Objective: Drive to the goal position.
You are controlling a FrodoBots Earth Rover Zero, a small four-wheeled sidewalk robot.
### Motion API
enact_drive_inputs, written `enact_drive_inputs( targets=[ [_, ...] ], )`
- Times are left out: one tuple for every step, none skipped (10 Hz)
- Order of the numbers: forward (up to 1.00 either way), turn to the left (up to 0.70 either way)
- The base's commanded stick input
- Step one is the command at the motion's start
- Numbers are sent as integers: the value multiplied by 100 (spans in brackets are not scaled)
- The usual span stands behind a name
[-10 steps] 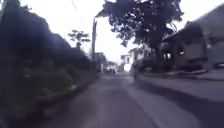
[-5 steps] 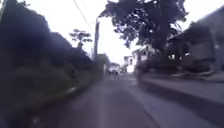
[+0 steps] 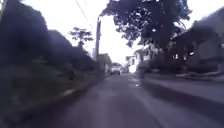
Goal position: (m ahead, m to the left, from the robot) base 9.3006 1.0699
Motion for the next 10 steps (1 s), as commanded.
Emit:
enact_drive_inputs(
  targets=[
    [70, -35],
    [70, -35],
    [70, -29],
    [70, -17],
    [70, -5],
    [70, 0],
    [70, 0],
    [70, -9],
    [70, -19],
    [70, -29]
  ],
)
